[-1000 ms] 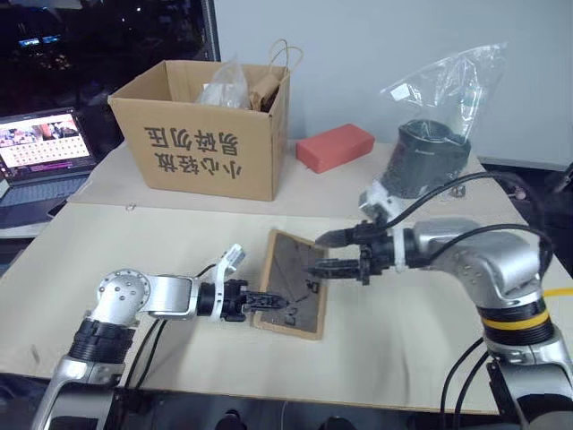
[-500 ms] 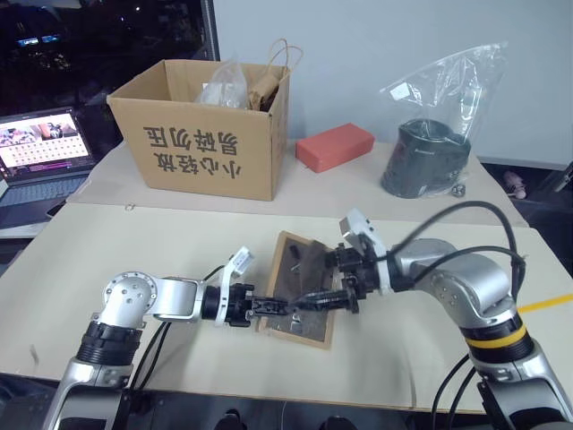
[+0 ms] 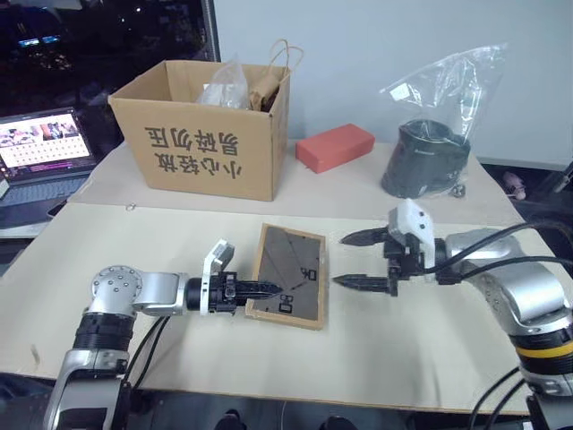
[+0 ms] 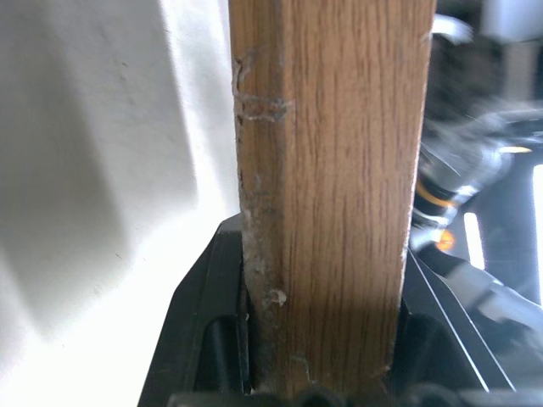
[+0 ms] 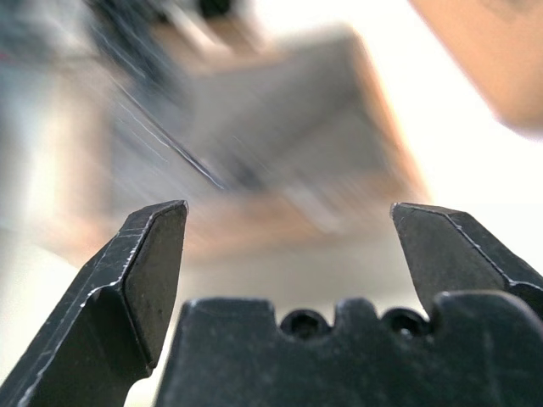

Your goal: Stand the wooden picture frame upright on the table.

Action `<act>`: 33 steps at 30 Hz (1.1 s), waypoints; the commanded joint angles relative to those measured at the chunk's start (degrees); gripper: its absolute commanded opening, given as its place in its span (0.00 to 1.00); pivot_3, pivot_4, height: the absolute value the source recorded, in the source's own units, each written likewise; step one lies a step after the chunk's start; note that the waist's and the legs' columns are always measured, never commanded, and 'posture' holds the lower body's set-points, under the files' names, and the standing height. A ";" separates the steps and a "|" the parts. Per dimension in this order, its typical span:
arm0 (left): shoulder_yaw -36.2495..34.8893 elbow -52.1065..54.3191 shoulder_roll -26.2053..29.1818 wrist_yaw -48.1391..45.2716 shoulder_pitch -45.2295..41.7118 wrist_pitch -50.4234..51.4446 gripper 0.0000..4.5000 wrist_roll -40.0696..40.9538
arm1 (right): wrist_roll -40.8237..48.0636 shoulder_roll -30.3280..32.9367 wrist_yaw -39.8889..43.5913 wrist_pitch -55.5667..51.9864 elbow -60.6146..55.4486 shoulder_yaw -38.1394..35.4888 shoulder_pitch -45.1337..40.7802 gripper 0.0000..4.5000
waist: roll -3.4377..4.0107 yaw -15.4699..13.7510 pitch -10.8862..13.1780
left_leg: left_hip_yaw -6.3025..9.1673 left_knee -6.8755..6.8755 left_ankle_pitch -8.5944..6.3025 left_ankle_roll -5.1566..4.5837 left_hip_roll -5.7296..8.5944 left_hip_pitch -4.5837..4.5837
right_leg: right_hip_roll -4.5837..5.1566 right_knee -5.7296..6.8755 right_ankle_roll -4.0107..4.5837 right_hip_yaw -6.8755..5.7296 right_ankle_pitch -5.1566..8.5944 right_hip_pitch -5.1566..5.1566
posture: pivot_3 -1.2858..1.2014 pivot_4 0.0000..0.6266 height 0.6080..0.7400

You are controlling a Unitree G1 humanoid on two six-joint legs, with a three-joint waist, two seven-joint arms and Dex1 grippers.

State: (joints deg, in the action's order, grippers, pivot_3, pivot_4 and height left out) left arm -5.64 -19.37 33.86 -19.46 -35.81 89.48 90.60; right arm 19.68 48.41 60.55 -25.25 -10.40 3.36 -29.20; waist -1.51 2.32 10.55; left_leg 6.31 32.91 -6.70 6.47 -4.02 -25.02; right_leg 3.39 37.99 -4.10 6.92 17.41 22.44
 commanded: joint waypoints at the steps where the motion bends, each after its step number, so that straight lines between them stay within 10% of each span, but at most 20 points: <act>1: -2.23 -3.75 -0.22 -3.62 -2.34 2.23 0.26 0.37 | -7.95 -1.00 -4.94 15.37 1.11 -1.66 2.15 0.99 | 0.00 0.31 0.00 | 0.00 -0.03 0.00 0.00 0.00 0.00 | 0.00 0.01 0.01 0.00 0.00 0.01 | 0.52 0.24 1.00; 5: -0.65 -4.14 -1.20 -5.05 -3.21 3.02 0.26 -3.47 | -14.54 -5.76 -10.67 29.49 -0.38 0.23 6.62 0.99 | 0.01 0.73 0.00 | 0.00 -0.05 0.01 0.00 0.00 0.01 | 0.00 0.07 0.02 0.01 -0.01 0.04 | 0.52 0.24 1.00; 15: 3.05 6.70 -0.77 -13.22 -3.73 -3.06 0.26 -18.27 | 43.76 -6.49 -15.27 -35.13 -10.89 -10.57 -5.61 0.99 | 0.15 0.25 0.17 | 0.04 -0.11 0.24 0.00 -0.01 0.10 | 0.02 0.10 0.07 -0.05 -0.22 -0.13 | 0.52 0.24 1.00; 33: 1.26 10.22 -2.33 -18.45 -5.39 -0.01 0.26 -23.27 | 26.93 -11.65 -21.23 -35.37 -8.61 3.21 -9.26 0.99 | 0.08 0.40 0.18 | 0.04 -0.08 0.20 -0.06 0.00 -0.14 | 0.02 0.06 0.02 -0.06 -0.17 0.11 | 0.52 0.24 1.00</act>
State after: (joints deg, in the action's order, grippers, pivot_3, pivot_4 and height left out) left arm -2.52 -11.15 31.99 -35.69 -39.54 89.29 66.42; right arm 45.71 37.37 37.83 -60.73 -16.44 6.64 -37.89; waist -1.43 2.72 10.72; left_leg 6.35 32.83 -6.50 6.41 -4.02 -25.16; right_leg 3.42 38.04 -4.07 6.86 17.24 22.54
